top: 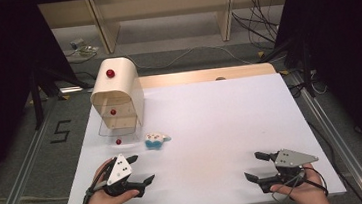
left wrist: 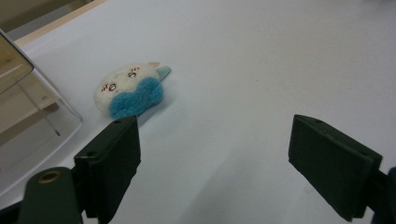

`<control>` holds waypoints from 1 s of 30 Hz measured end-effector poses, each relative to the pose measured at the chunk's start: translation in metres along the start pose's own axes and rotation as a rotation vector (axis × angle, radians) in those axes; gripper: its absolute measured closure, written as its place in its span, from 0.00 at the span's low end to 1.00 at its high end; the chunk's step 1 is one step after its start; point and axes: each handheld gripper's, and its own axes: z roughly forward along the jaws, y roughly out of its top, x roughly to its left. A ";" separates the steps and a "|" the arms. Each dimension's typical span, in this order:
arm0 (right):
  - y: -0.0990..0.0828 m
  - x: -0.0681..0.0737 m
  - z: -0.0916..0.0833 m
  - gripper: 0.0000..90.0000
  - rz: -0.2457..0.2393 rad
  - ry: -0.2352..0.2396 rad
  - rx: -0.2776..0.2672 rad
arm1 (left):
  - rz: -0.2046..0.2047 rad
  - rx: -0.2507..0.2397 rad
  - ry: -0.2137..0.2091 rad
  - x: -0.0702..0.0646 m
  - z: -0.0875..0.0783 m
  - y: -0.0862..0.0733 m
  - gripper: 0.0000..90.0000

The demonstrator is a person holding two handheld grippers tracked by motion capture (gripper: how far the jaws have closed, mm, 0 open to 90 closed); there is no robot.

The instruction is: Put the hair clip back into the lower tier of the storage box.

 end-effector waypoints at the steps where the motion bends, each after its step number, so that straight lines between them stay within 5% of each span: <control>1: 0.000 0.000 0.000 0.23 -0.002 -0.001 -0.002 | -0.003 -0.003 0.001 0.000 0.002 0.000 0.19; 22: 0.006 0.002 0.008 0.23 -0.012 -0.002 -0.006 | -0.009 0.004 0.014 0.000 0.007 0.002 0.22; 30: 0.025 0.003 0.035 0.21 -0.058 0.024 0.010 | -0.011 0.001 0.013 -0.001 0.006 0.001 0.22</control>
